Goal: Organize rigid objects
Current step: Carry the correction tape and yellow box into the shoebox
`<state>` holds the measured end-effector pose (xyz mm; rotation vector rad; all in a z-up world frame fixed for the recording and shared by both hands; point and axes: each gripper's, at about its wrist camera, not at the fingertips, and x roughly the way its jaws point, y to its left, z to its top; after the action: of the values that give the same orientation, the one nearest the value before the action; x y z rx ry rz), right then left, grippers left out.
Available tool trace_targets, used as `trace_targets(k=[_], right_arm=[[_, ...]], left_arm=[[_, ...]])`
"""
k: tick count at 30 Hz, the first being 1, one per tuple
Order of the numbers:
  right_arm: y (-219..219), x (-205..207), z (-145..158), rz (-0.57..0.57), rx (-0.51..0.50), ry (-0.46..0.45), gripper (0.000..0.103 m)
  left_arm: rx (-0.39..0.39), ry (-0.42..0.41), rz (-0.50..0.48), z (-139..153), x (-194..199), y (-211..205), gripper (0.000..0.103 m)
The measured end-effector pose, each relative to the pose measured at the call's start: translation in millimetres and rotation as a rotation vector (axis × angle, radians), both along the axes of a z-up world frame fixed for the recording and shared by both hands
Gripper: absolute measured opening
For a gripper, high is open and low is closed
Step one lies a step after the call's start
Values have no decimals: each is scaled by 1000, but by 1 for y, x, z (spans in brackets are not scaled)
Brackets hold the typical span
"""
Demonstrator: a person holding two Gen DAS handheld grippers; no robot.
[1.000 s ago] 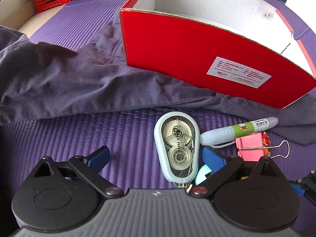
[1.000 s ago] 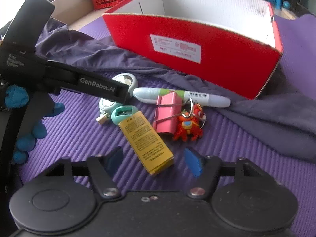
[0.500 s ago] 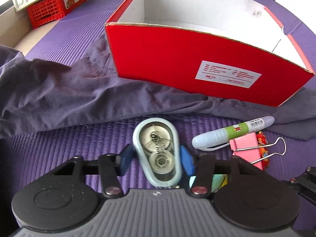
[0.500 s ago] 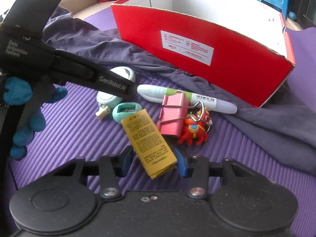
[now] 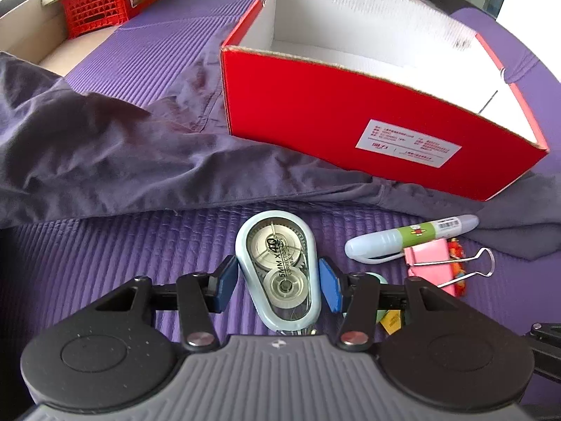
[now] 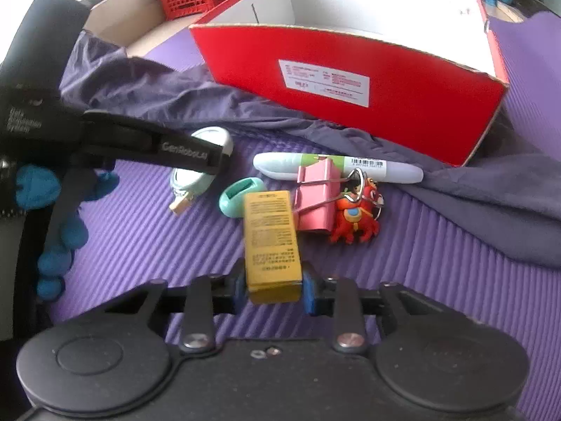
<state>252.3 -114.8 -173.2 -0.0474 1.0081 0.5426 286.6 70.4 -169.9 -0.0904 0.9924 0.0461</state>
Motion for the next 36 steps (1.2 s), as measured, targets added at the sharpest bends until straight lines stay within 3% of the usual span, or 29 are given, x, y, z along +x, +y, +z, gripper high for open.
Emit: trace_targets(k=[10, 18, 27, 36], right_arm=[[-12, -20, 24, -37, 42, -41, 28], [-31, -24, 72, -72, 96, -132, 29], [-44, 7, 123, -94, 95, -260, 29], [-46, 57, 139, -146, 74, -317, 29]], left_arm=[[-61, -29, 7, 35, -26, 3, 50], [-102, -91, -20, 81, -36, -5, 50], [-88, -173, -98, 131, -15, -25, 50], [-22, -217, -133, 156, 36, -41, 50]])
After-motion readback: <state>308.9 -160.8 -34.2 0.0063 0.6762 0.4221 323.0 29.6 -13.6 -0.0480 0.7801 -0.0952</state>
